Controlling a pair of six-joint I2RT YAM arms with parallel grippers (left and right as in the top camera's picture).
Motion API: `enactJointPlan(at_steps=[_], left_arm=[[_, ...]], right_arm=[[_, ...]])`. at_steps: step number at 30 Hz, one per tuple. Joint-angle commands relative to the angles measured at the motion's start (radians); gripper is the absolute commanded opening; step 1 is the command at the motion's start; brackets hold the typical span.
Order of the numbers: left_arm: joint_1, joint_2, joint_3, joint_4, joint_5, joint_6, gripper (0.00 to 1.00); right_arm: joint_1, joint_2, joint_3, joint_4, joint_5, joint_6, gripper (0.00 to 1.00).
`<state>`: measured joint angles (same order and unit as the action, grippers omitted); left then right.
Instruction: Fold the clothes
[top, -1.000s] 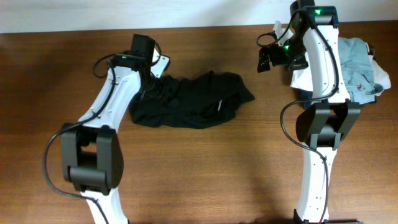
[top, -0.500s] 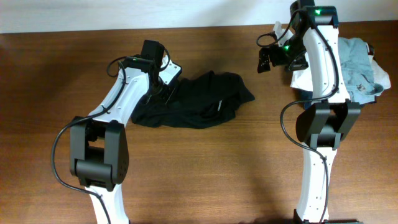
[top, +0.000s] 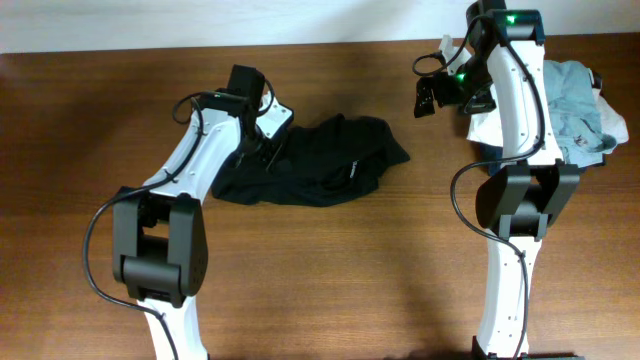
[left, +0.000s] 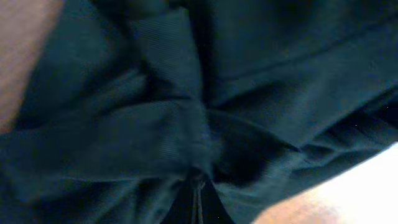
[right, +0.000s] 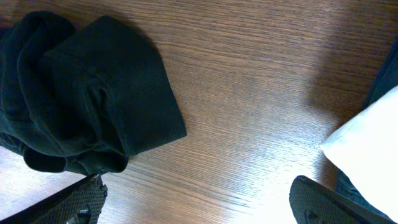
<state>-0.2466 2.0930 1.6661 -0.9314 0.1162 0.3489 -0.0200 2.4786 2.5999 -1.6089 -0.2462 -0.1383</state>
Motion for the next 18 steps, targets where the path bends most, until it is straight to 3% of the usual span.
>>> enactJointPlan(at_steps=[1,10,14,18], left_arm=[[-0.048,0.009,-0.003,-0.045,0.03,0.004,0.0],[-0.13,0.009,-0.004,-0.148,0.006,0.004,0.0],[-0.119,0.009,0.01,-0.14,-0.087,-0.097,0.01],[-0.081,-0.001,0.055,-0.147,-0.087,-0.151,0.3]], right_arm=[[0.0,-0.034,-0.006,-0.003,-0.012,-0.004,0.99],[0.0,-0.033,-0.007,0.0,-0.013,-0.003,0.99],[0.001,-0.031,-0.047,0.001,-0.025,-0.003,1.0],[0.002,-0.03,-0.154,0.035,-0.113,-0.004,1.0]])
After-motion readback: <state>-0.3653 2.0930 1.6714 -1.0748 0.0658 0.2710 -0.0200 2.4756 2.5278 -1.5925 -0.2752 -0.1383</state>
